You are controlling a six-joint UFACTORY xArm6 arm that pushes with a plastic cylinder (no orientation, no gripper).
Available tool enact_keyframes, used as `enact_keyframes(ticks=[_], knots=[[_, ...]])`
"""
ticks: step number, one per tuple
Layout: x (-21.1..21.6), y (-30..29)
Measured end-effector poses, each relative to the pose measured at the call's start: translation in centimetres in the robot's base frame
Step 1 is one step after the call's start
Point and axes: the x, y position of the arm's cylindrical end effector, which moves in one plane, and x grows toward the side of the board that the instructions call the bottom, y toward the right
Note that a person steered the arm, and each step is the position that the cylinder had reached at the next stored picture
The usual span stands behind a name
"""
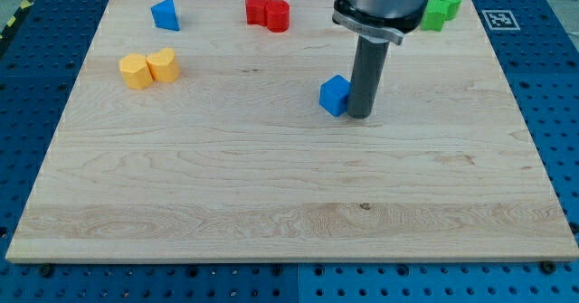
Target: Push blue cube towards top left
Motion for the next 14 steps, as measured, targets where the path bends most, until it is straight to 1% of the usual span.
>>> enact_keyframes(ticks=[2, 4, 5, 7, 10, 12, 13, 14], knots=[[-2.0, -3.5], [-3.5, -8.7], [-4.3, -9.8], [-6.1, -9.8], [-11.0, -10.9], [-10.7, -15.4], [-9.8, -16.7], [-8.2, -16.8]])
